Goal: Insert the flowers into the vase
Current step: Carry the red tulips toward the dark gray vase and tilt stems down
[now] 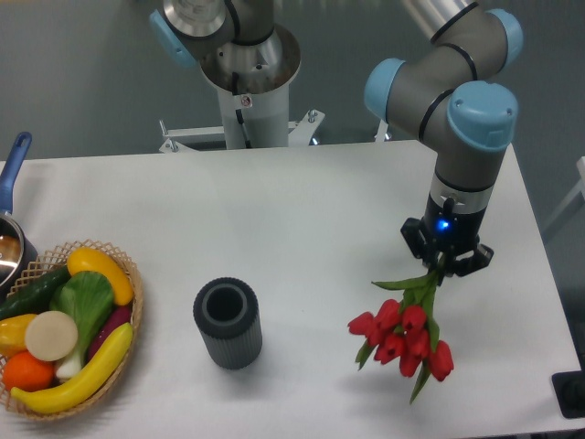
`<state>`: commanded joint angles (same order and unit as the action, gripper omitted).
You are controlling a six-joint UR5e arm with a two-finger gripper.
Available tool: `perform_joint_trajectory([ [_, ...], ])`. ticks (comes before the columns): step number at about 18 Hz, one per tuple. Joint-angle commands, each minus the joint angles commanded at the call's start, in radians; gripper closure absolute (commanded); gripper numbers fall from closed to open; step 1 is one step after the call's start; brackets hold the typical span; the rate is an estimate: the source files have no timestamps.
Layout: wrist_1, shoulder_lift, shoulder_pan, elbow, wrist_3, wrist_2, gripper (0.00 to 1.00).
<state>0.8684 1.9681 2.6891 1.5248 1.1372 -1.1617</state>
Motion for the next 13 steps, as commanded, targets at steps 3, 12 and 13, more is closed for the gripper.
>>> perform_joint_trajectory([
  [3, -0.008, 0.003, -0.020, -0.041, -0.117, 0.185, 1.00],
  [12, -0.089, -0.011, -0.118, -0.058, -0.223, 0.540, 1.00],
  [13, -0.110, -0.011, -0.126, -0.052, -0.227, 0.584, 1.00],
])
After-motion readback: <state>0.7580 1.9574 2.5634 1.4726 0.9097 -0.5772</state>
